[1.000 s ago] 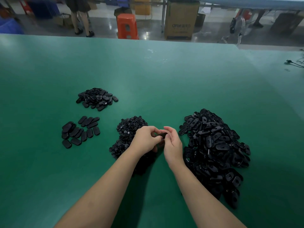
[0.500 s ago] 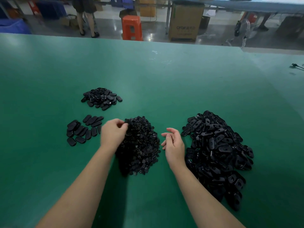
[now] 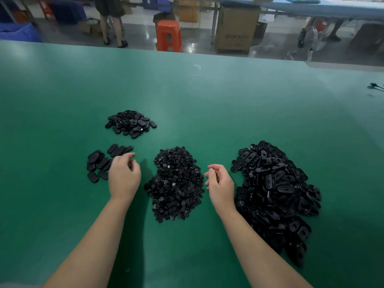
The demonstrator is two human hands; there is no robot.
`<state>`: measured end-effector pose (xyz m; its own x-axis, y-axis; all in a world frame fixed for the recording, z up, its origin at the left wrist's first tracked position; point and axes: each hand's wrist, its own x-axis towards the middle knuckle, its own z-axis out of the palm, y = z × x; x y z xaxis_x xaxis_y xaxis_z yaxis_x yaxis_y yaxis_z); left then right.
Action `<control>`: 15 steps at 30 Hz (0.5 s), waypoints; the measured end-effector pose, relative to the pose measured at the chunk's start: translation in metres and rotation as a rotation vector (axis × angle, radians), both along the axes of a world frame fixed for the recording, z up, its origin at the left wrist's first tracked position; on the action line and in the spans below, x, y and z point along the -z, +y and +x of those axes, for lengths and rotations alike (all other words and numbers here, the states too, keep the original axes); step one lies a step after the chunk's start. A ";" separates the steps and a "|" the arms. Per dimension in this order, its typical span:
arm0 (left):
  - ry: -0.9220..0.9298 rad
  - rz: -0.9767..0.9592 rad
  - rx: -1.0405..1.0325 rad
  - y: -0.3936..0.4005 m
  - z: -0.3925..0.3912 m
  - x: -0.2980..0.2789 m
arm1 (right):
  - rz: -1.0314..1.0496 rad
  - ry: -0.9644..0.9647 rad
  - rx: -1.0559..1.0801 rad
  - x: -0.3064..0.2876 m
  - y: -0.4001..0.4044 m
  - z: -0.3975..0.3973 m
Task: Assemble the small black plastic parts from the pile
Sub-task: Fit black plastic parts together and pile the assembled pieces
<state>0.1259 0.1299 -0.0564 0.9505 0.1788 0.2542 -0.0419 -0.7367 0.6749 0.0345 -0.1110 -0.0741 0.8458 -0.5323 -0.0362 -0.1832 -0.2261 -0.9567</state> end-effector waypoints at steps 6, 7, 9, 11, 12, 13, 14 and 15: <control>0.037 -0.057 0.078 -0.027 -0.008 0.017 | -0.070 0.032 -0.006 -0.003 0.001 -0.001; 0.037 -0.054 0.080 -0.026 -0.008 0.020 | -0.078 0.033 -0.006 -0.004 0.001 -0.002; 0.043 -0.066 0.077 -0.024 -0.007 0.022 | -0.088 0.046 -0.006 -0.005 0.003 -0.002; 0.048 -0.074 0.083 -0.024 -0.007 0.022 | -0.120 0.095 -0.041 -0.008 0.002 0.000; 0.050 -0.063 0.097 -0.025 -0.008 0.022 | -0.126 0.141 -0.076 -0.011 0.001 0.003; 0.052 -0.045 0.110 -0.025 -0.008 0.022 | -0.103 0.197 -0.117 -0.016 -0.002 0.007; 0.056 -0.026 0.120 -0.026 -0.009 0.022 | -0.047 0.247 -0.167 -0.021 -0.006 0.011; 0.059 -0.010 0.127 -0.026 -0.009 0.022 | 0.006 0.288 -0.220 -0.027 -0.012 0.015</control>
<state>0.1172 0.1041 -0.0786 0.9788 0.0582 0.1963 -0.0947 -0.7213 0.6861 0.0498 -0.1229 -0.0475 0.8948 -0.3375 -0.2922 -0.3928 -0.2843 -0.8745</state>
